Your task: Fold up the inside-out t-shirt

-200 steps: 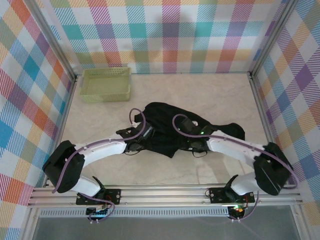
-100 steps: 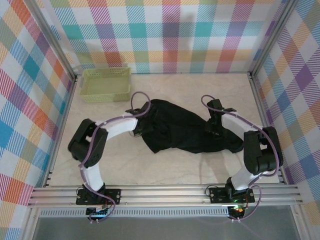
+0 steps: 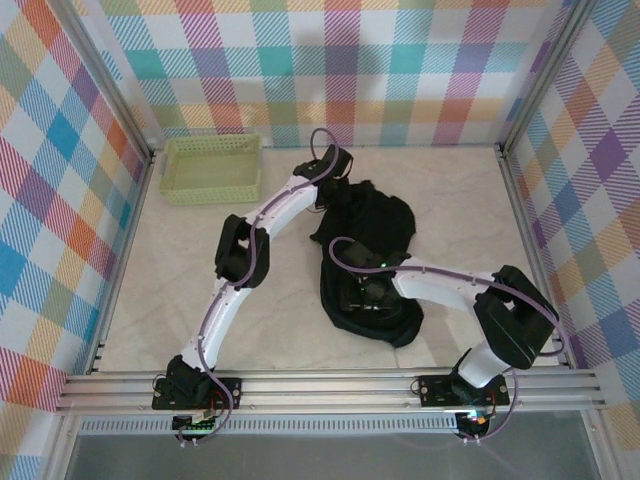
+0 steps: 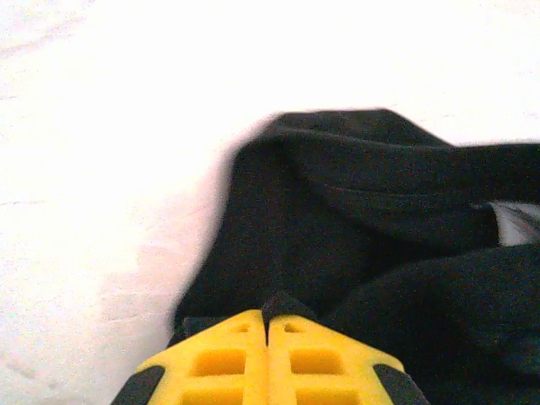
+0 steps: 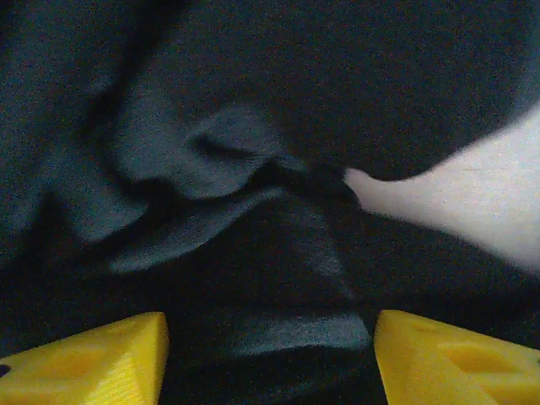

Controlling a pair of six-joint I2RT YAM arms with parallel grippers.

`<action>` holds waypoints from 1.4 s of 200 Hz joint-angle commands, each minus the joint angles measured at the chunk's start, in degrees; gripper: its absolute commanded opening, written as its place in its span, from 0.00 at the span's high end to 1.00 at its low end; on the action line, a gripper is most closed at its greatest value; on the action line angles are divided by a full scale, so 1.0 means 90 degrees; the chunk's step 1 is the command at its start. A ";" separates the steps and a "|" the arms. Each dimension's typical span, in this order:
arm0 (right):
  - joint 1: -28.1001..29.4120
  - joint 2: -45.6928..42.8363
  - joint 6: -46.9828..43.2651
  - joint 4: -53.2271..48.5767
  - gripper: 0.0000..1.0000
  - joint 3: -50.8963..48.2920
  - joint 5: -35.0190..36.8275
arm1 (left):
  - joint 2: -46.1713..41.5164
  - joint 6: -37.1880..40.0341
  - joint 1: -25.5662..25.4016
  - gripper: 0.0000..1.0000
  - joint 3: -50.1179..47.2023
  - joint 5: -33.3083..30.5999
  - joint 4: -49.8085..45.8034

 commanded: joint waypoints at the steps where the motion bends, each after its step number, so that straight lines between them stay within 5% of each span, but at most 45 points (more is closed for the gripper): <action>1: -0.0127 -0.0882 0.0156 -0.0352 0.31 0.0366 0.0659 | -0.0260 0.0616 -0.0142 0.99 0.0742 0.0580 -0.0788; 42: -0.1731 -0.1494 -0.0670 -0.0365 0.29 0.0277 0.0942 | -0.1957 0.0749 -0.0211 0.77 -0.1175 -0.0298 -0.0896; 101: -0.3700 0.0136 -0.1470 0.0021 0.29 0.1282 0.0668 | -0.4978 -0.0188 -0.0777 0.70 -0.5738 -0.1200 0.0413; 128: -0.4005 0.1200 -0.1617 -0.0066 0.28 0.2045 0.0692 | -0.5277 -0.0476 -0.1689 0.56 -0.6703 -0.1267 0.0799; 164: -0.4112 0.2337 -0.1736 -0.0365 0.28 0.2976 0.0832 | -0.4452 -0.0958 -0.2387 0.35 -0.6909 -0.1268 0.0881; 195: -0.4186 0.2811 -0.1762 -0.0635 0.34 0.3269 0.0893 | -0.3900 -0.0887 -0.2358 0.43 -0.6711 -0.1719 0.0646; 229: -0.4369 0.2539 -0.1652 -0.0405 0.67 0.2628 0.0762 | -0.3932 -0.0265 -0.1744 0.69 -0.7008 -0.1743 0.0815; 254: -0.4370 0.2223 -0.1615 -0.0288 0.86 0.2142 0.0602 | -0.3958 0.0630 -0.1373 0.73 -0.6963 -0.1905 0.0916; 280: -0.4288 0.1605 -0.1503 -0.0233 0.88 0.1403 0.0478 | -0.3719 0.1458 -0.1080 0.73 -0.6496 -0.2279 0.0872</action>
